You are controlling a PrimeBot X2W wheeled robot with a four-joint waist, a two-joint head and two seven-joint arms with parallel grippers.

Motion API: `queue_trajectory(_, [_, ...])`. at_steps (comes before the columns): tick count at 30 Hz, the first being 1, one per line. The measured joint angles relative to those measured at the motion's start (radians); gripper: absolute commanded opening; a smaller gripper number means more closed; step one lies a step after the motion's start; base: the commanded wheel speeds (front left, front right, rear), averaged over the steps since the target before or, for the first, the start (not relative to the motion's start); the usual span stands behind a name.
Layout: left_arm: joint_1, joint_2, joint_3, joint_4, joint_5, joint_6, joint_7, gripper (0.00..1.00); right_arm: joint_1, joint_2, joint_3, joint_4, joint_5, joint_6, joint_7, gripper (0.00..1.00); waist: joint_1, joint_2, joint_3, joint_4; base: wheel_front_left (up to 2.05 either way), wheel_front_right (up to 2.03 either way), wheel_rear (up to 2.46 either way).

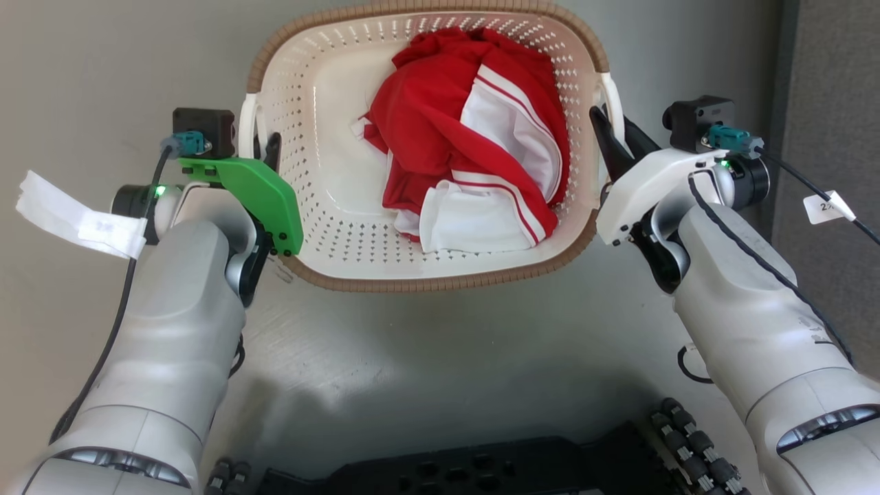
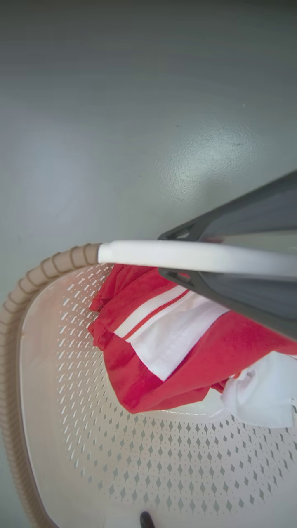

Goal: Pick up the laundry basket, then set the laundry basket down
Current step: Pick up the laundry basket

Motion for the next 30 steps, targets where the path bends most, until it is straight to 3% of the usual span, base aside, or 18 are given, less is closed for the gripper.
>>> queue_trajectory(14, [0.042, -0.012, -0.042, 0.058, -0.108, -0.013, 0.08, 0.0, 0.031, 0.009, 0.048, 0.112, 0.058, 0.003, 0.02, 0.0, 0.0, 0.0, -0.131, -0.015, 0.0, 0.0, 0.0])
queue_trajectory(30, [0.106, -0.013, -0.082, 0.086, -0.21, -0.015, 0.197, 0.0, 0.088, 0.011, 0.13, 0.134, 0.166, 0.003, 0.112, 0.0, 0.0, 0.0, -0.316, -0.024, 0.0, 0.0, 0.0])
